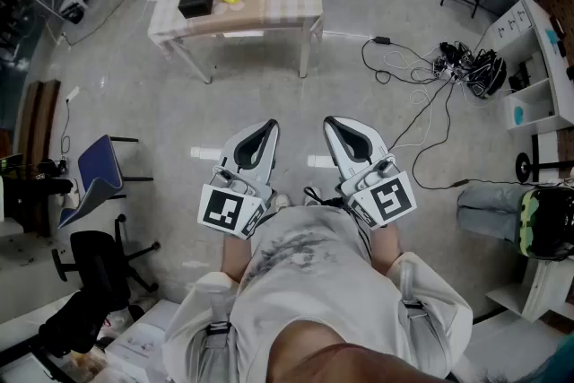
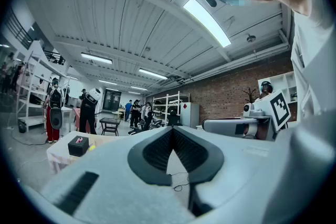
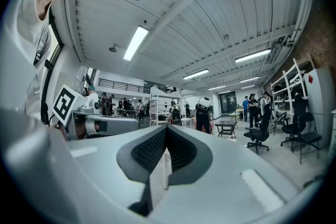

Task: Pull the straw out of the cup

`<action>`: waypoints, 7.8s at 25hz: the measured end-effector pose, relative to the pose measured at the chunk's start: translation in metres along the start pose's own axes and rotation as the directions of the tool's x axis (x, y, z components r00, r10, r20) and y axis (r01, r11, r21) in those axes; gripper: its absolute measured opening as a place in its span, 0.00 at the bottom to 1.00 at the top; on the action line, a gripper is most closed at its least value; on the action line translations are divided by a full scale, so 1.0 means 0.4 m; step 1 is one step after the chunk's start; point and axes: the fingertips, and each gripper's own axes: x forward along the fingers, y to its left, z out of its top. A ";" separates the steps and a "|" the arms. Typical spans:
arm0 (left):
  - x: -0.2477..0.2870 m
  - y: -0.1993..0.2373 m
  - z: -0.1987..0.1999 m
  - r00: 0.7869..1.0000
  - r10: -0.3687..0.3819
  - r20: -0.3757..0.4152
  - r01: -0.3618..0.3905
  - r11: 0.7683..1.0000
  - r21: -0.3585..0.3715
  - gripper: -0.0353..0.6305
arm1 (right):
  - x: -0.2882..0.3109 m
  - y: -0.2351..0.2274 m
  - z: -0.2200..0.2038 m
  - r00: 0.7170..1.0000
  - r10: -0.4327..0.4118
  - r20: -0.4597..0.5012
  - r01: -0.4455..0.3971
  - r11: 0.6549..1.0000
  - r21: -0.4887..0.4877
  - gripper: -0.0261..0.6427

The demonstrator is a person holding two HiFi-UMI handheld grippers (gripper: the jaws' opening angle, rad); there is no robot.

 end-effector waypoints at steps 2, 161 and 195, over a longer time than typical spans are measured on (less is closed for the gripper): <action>0.015 -0.003 0.000 1.000 0.001 -0.002 -0.001 1.000 0.000 0.06 | 0.000 -0.015 0.000 1.000 0.002 0.000 -0.002 1.000 0.002 0.05; 1.389 1.127 -0.090 0.983 -0.163 -0.087 0.156 0.985 -0.078 0.06 | 1.251 -1.244 -0.183 0.960 -0.179 -0.214 0.181 0.983 -0.011 0.05; 1.644 1.171 -0.241 0.972 -0.171 -0.162 0.156 0.982 -0.102 0.06 | 1.362 -1.465 -0.325 0.949 -0.075 -0.306 0.103 0.992 0.075 0.05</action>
